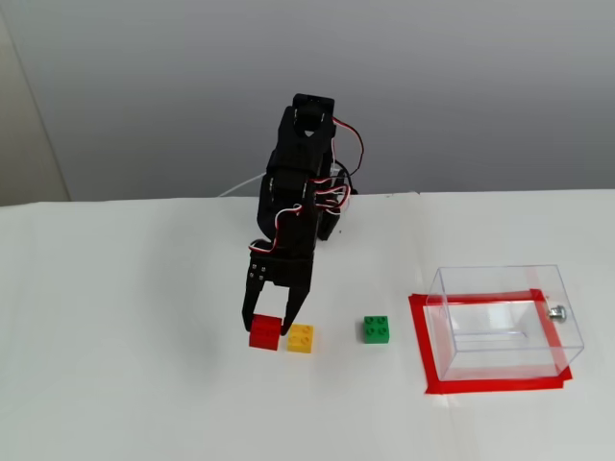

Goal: Pick the red lego brick and place it into the transparent box

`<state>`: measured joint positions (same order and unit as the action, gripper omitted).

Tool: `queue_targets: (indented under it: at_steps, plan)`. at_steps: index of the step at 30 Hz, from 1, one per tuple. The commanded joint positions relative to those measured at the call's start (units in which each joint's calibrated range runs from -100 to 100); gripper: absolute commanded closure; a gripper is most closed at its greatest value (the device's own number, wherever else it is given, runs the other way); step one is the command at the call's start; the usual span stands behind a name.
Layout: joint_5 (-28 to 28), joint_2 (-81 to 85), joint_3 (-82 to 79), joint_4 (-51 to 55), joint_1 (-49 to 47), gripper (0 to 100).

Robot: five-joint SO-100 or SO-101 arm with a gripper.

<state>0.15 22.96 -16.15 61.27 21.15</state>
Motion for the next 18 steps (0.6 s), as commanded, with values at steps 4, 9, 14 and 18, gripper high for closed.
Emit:
queue_targets:
  at_steps: [4, 9, 14, 18]
  plan:
    - [-2.8, 1.9, 8.6, 5.2, -8.5, 86]
    - [-2.9, 1.9, 13.3, 9.6, -16.4, 86]
    - [-2.9, 1.9, 15.6, 9.6, -23.6, 86]
    - [-2.6, 1.8, 17.1, 9.6, -29.8, 86]
